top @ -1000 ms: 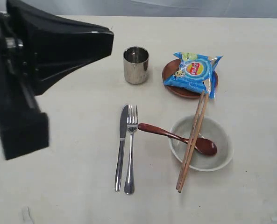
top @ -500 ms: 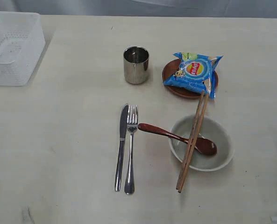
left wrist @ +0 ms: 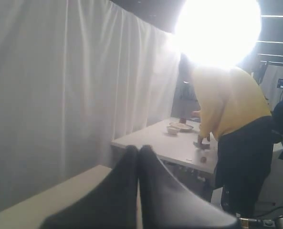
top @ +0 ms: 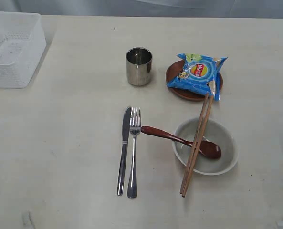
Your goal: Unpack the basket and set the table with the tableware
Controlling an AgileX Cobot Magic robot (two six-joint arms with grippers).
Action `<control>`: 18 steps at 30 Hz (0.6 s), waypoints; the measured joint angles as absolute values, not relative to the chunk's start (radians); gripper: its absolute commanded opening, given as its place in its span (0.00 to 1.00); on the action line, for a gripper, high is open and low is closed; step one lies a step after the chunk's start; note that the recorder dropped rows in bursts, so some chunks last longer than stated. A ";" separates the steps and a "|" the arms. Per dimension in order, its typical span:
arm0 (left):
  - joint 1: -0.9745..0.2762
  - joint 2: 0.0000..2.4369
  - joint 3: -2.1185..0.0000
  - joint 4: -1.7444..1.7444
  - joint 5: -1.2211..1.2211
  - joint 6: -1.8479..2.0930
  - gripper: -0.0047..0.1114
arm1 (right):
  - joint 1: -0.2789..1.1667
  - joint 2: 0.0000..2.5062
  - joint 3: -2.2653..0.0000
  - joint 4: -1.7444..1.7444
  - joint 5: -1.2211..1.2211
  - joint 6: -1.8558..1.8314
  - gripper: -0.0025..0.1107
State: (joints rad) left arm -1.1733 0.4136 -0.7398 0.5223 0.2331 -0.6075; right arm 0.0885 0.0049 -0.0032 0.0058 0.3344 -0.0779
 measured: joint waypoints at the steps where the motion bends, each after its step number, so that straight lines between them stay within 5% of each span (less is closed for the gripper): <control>1: -1.173 0.414 -0.740 0.522 0.233 -0.608 0.04 | 0.088 0.005 -0.003 0.006 0.334 -0.078 0.02; 18: -1.173 0.329 -0.613 0.323 0.304 -0.242 0.04 | 0.088 0.005 -0.003 0.006 0.334 -0.078 0.02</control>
